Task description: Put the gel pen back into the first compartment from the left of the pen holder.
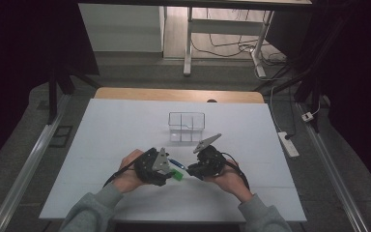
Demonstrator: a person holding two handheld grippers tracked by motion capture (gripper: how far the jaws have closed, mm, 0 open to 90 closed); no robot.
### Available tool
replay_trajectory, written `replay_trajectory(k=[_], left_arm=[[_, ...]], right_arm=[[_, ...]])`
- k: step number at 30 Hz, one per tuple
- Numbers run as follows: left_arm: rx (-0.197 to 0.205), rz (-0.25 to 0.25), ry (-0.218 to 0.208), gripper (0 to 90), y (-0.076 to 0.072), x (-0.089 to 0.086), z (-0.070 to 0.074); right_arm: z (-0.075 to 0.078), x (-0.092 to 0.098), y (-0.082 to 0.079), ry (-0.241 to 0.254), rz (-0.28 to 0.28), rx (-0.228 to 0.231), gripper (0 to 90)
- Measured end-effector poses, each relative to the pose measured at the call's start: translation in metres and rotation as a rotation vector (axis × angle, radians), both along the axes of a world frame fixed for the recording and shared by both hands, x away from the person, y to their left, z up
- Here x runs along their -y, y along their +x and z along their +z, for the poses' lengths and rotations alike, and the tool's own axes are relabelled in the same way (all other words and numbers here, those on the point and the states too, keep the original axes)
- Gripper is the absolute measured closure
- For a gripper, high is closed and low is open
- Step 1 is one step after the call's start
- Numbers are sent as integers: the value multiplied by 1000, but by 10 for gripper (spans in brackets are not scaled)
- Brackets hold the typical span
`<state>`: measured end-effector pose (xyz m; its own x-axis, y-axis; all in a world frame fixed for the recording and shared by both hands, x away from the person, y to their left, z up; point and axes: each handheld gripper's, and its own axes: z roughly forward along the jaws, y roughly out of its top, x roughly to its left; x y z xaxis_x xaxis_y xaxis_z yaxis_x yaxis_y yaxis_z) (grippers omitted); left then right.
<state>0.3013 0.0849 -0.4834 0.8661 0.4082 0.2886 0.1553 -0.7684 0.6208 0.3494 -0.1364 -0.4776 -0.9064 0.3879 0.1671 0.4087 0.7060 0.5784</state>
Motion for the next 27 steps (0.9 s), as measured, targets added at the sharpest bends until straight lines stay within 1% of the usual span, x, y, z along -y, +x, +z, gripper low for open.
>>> replay_trajectory(k=[3,4,6,9,11,13,14,17,18,20,22,23,24,25,26,27], left_arm=[[10,-18,16,348,0,3,-1],[9,-26,18,355,1,4,-1],[9,-41,29,371,1,6,-2],[15,-50,50,384,2,8,-5],[19,-55,61,402,2,9,-6],[26,-63,69,438,2,9,-7],[25,-69,72,454,2,10,-9],[34,-85,108,504,3,10,-11],[37,-85,111,533,3,10,-11],[40,-93,122,568,3,9,-11],[43,-107,150,599,3,9,-12],[39,-109,144,616,2,10,-13],[36,-115,150,630,2,10,-14],[32,-124,158,650,2,10,-15],[28,-143,183,675,2,10,-15],[18,-157,186,702,2,10,-16]], right_arm=[[-1,-2,0,-2,9,-5,792],[-1,-2,0,-3,4,-11,792],[-1,-3,0,-7,20,0,792],[-1,-6,0,-5,33,-2,792],[-2,-8,-1,-1,31,-20,792],[-2,-9,-2,1,40,-27,792],[-2,-10,-2,4,52,-23,792],[0,-11,-3,16,74,-29,792],[0,-12,-3,15,83,-22,792],[0,-13,-4,12,85,-22,792],[-1,-13,-4,11,84,-26,791],[-1,-12,-3,10,87,-26,790],[-1,-12,-3,10,87,-28,790],[-1,-12,-3,15,83,-33,788],[0,-10,-2,15,81,-32,783],[0,-9,-2,23,70,-34,776]])
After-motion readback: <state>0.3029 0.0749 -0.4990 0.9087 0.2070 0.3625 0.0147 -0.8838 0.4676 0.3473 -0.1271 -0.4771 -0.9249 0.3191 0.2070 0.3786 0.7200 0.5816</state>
